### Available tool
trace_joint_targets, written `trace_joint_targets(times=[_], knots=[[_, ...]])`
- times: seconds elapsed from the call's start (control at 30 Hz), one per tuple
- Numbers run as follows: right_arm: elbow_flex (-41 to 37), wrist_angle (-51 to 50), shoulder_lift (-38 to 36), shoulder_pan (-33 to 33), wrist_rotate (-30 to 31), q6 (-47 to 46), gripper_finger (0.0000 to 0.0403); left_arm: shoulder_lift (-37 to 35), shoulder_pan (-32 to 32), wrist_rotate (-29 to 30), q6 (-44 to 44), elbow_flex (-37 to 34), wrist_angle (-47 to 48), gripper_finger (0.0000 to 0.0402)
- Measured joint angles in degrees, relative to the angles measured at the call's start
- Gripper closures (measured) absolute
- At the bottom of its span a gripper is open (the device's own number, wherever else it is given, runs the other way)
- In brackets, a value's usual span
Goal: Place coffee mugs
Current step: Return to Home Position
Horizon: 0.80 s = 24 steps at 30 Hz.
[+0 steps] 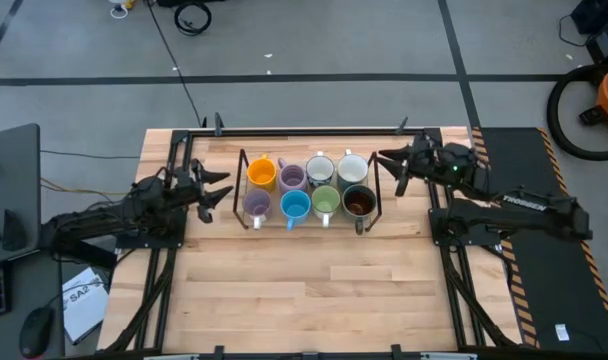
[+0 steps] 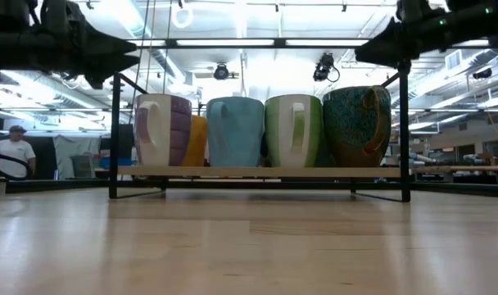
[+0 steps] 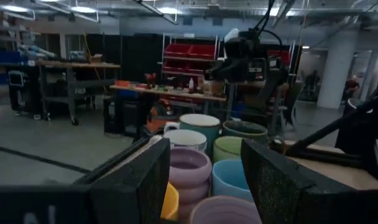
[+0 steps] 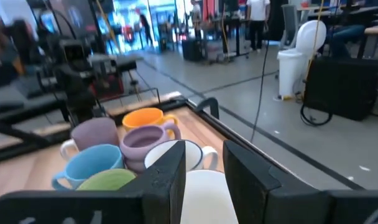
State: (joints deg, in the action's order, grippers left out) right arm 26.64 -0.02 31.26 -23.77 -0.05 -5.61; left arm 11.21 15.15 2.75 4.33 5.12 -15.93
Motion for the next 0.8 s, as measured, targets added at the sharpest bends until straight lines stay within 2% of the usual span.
trace_joint_targets(times=[0.3, 0.47, 0.6, 0.8], knots=[[-13.2, 14.3, -5.9, 0.0, 0.0, -7.3, 0.0290, -1.2, 0.0, -0.7, 2.6, -2.1, -0.1, 0.0199], [-18.0, 14.9, -12.5, 0.0, 1.2, -12.5, 0.0290, -5.6, 0.0, -1.7, 2.8, -2.2, 3.2, 0.0199], [-20.1, 15.5, -17.5, 0.0, 3.1, -16.9, 0.0290, -10.6, 0.0, -2.2, 2.7, -2.2, 10.4, 0.0199], [-22.4, 15.9, -21.1, 0.3, 1.9, -20.1, 0.0290, -11.1, 0.0, -3.0, 3.5, -2.2, 11.2, 0.0201]])
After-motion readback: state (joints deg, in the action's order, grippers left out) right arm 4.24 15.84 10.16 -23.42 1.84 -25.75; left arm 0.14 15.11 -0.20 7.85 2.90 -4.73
